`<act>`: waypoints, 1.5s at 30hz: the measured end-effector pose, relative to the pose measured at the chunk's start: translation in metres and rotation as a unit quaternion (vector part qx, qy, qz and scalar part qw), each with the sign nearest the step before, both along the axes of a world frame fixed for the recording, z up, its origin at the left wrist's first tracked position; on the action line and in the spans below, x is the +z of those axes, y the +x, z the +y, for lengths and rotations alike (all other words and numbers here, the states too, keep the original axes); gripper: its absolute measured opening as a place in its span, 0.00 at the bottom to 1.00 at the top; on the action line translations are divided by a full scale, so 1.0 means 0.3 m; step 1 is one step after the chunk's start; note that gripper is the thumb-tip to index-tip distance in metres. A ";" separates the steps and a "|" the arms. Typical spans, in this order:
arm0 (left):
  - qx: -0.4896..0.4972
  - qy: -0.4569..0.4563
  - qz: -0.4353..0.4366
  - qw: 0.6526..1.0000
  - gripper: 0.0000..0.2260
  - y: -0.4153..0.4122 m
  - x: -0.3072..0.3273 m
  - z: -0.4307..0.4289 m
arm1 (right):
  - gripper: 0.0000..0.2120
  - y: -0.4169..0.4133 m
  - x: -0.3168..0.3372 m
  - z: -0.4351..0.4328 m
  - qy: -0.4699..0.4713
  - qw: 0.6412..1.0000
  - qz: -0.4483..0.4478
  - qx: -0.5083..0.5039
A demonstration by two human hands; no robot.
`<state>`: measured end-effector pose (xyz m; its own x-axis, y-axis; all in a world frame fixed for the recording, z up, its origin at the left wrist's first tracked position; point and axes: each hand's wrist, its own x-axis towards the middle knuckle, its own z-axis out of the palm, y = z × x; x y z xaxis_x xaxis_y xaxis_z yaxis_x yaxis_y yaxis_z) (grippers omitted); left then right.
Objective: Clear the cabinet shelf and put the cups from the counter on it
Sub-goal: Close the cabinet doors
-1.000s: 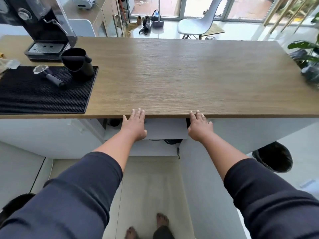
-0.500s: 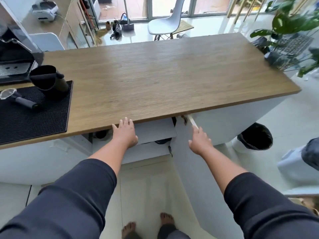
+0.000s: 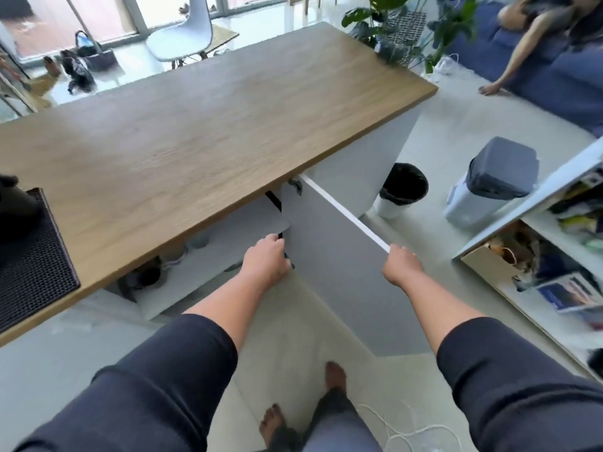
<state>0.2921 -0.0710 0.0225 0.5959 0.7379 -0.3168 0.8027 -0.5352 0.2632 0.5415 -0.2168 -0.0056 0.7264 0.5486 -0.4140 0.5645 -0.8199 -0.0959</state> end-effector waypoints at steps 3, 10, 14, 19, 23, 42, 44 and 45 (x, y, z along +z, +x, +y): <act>-0.018 -0.033 -0.051 0.998 0.17 0.076 -0.007 -0.056 | 0.12 0.010 0.024 -0.133 0.002 1.000 0.026 -0.009; -0.060 -0.066 -0.062 0.994 0.19 0.188 -0.007 -0.153 | 0.18 -0.010 0.046 -0.196 0.045 0.971 0.216 -0.094; -0.044 -0.141 -0.058 0.987 0.26 0.187 -0.026 -0.201 | 0.15 -0.143 0.084 -0.179 0.066 0.916 0.370 -0.143; -0.008 -0.244 -0.043 0.969 0.26 0.101 -0.098 -0.217 | 0.23 -0.287 0.085 -0.126 0.046 0.885 0.450 -0.109; 0.038 -0.311 -0.047 0.948 0.25 -0.021 -0.140 -0.181 | 0.21 -0.359 0.038 -0.029 0.158 0.913 0.371 -0.062; 0.073 -0.069 0.062 0.993 0.06 -0.503 -0.122 -0.161 | 0.13 -0.736 0.023 0.396 0.031 0.850 -0.072 0.521; 0.096 -0.035 0.063 0.993 0.06 -0.545 -0.140 -0.137 | 0.12 -0.754 0.011 0.437 0.054 0.826 -0.092 0.553; 0.106 -0.019 0.058 0.993 0.06 -0.561 -0.144 -0.135 | 0.10 -0.755 0.008 0.446 0.066 0.820 -0.100 0.559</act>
<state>0.1238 -0.1115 -0.0206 0.3866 0.8290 -0.4041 0.9222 -0.3429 0.1789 0.3151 -0.0830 -0.0032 -0.2154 0.9486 -0.2319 0.9717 0.2317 0.0452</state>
